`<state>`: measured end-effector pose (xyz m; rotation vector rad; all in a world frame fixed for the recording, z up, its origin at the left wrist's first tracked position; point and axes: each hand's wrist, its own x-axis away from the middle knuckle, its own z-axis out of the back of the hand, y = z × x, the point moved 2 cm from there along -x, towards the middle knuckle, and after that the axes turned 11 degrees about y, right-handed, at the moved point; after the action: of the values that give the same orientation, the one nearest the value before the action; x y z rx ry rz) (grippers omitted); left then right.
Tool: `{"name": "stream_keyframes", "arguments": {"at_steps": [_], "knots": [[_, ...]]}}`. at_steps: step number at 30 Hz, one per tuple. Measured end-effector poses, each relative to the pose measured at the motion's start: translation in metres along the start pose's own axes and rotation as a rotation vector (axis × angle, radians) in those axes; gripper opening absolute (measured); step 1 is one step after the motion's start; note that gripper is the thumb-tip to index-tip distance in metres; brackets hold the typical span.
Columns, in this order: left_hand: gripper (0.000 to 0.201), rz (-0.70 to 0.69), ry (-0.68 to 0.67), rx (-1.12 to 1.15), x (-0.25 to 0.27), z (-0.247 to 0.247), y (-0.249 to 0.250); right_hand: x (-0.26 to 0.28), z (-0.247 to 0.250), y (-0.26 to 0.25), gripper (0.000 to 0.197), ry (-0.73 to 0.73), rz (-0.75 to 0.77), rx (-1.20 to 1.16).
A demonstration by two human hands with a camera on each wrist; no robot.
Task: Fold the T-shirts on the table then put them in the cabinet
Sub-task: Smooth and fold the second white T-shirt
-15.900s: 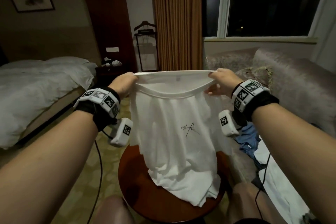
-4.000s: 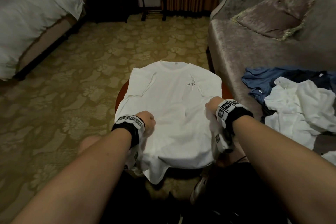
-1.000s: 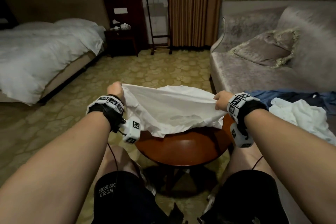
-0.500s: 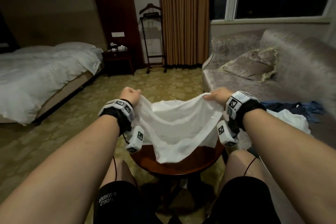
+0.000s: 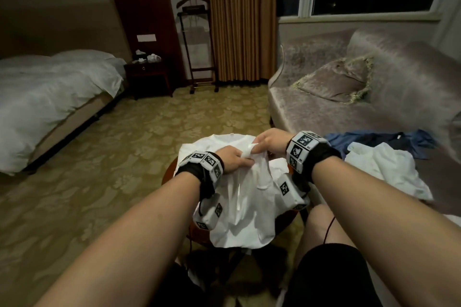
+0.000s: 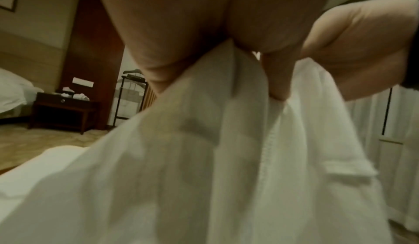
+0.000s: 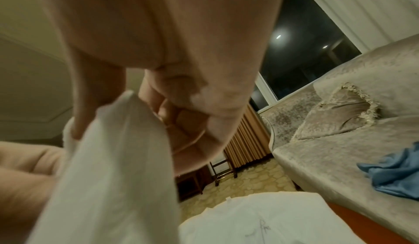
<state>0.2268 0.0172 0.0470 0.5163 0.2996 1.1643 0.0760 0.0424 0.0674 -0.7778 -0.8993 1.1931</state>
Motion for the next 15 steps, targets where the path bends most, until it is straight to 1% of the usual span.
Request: {"name": "stream_keyframes", "arguments": {"at_steps": [4,9,11,13,14,15], "knots": [[0.029,0.084,0.066,0.078,-0.013,0.006,-0.009,-0.013,0.002,0.023,0.02,-0.044,-0.071,-0.046],[0.031,0.189,0.108,0.221,-0.026,0.007,-0.015,-0.014,-0.003,0.043,0.018,-0.124,-0.158,-0.04],[0.029,0.209,0.116,0.247,-0.029,0.004,-0.017,-0.013,-0.004,0.049,0.018,-0.098,-0.19,-0.029],[0.02,0.209,0.129,0.247,-0.03,0.004,-0.018,-0.012,0.0,0.055,0.011,-0.04,-0.227,-0.09],[0.014,0.22,0.127,0.236,-0.029,0.005,-0.02,-0.012,0.005,0.056,0.013,-0.004,-0.25,-0.129],[0.013,0.239,0.118,0.222,-0.027,0.008,-0.021,-0.017,0.011,0.059,0.026,0.043,-0.269,-0.15]]}}
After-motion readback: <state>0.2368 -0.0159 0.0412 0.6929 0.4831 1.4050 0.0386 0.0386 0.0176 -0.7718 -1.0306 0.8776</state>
